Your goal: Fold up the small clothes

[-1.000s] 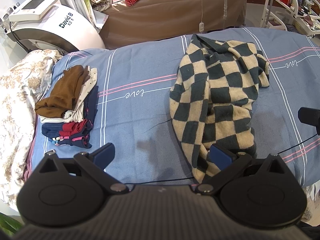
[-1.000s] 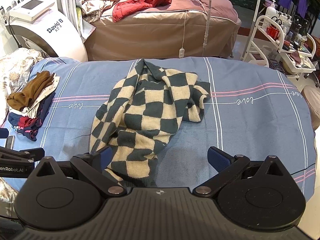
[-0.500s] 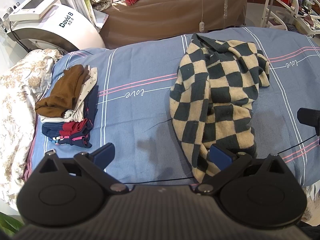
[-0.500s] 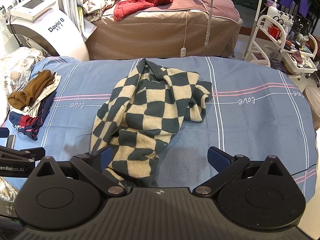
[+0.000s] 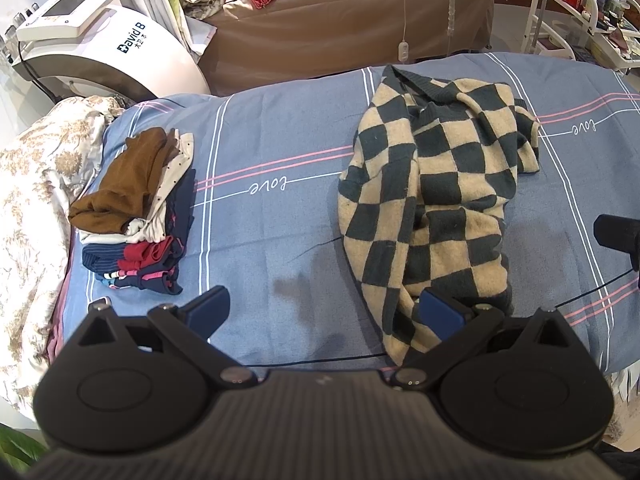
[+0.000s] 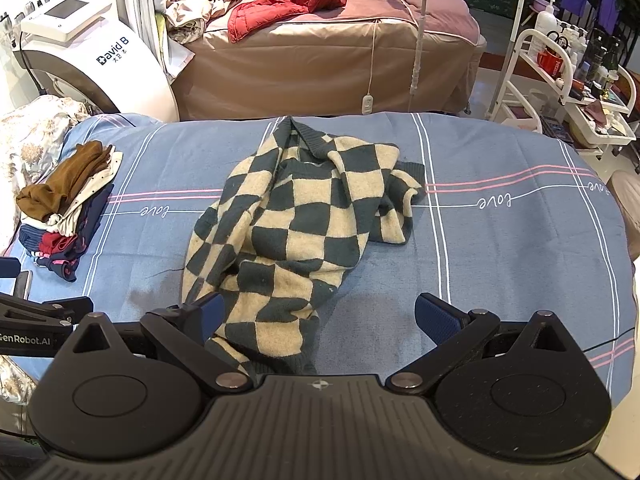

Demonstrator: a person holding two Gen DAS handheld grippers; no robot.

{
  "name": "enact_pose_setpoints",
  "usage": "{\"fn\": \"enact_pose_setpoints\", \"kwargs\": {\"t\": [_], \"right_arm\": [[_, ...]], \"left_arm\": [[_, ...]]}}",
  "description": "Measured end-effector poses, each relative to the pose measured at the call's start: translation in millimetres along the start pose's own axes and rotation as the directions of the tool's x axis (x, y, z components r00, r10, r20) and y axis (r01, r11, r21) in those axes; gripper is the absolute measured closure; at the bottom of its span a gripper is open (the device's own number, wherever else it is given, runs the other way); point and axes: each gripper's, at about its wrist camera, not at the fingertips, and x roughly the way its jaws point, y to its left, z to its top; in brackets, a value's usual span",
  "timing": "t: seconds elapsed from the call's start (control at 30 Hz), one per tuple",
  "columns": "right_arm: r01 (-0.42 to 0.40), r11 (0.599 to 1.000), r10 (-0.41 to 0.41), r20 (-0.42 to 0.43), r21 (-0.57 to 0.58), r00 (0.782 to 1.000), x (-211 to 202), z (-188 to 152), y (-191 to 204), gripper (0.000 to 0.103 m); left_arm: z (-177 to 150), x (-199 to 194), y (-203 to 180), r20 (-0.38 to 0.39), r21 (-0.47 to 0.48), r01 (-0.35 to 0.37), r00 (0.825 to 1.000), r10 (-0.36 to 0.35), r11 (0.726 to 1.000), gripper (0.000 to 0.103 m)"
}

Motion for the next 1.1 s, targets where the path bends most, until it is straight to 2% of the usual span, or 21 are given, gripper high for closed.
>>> {"fn": "enact_pose_setpoints", "kwargs": {"t": [0.2, 0.6, 0.7, 0.8, 0.9, 1.0, 1.03, 1.1], "right_arm": [[-0.005, 1.000, 0.005, -0.004, 0.001, 1.000, 1, 1, 2, 0.000], [-0.021, 1.000, 0.021, 0.048, -0.001, 0.999, -2, 3, -6, 0.000], [-0.038, 0.999, 0.038, 0.045, 0.002, 0.998, -1, 3, -10, 0.000], [-0.067, 0.998, 0.067, 0.077, -0.002, 0.995, -3, 2, -14, 0.000], [-0.090, 0.996, 0.088, 0.152, 0.010, 0.985, -8, -1, -28, 0.000], [-0.123, 0.992, 0.115, 0.261, 0.012, 0.958, -11, -12, -47, 0.000], [-0.131, 0.991, 0.123, 0.272, 0.012, 0.955, -8, -15, -53, 0.000], [-0.140, 0.990, 0.133, 0.239, 0.014, 0.962, 5, -21, -60, 0.000]], "left_arm": [[0, 1, 1, -0.003, -0.006, -0.001, 1.000, 0.001, 1.000, 0.000], [1, 5, -5, -0.034, -0.026, 0.004, 0.999, -0.005, 1.000, 0.000], [2, 6, -7, -0.038, -0.030, 0.007, 0.999, -0.008, 1.000, 0.000], [4, 12, -5, -0.020, -0.028, 0.021, 1.000, -0.022, 0.999, 0.000], [-3, 35, 2, 0.011, -0.007, 0.000, 1.000, 0.000, 1.000, 0.000], [-20, 70, 11, -0.017, -0.021, -0.018, 1.000, 0.018, 1.000, 0.000], [-27, 81, 12, -0.028, -0.027, -0.013, 1.000, 0.013, 1.000, 0.000], [-43, 98, 6, -0.011, -0.034, 0.014, 1.000, -0.014, 0.999, 0.001]]}}
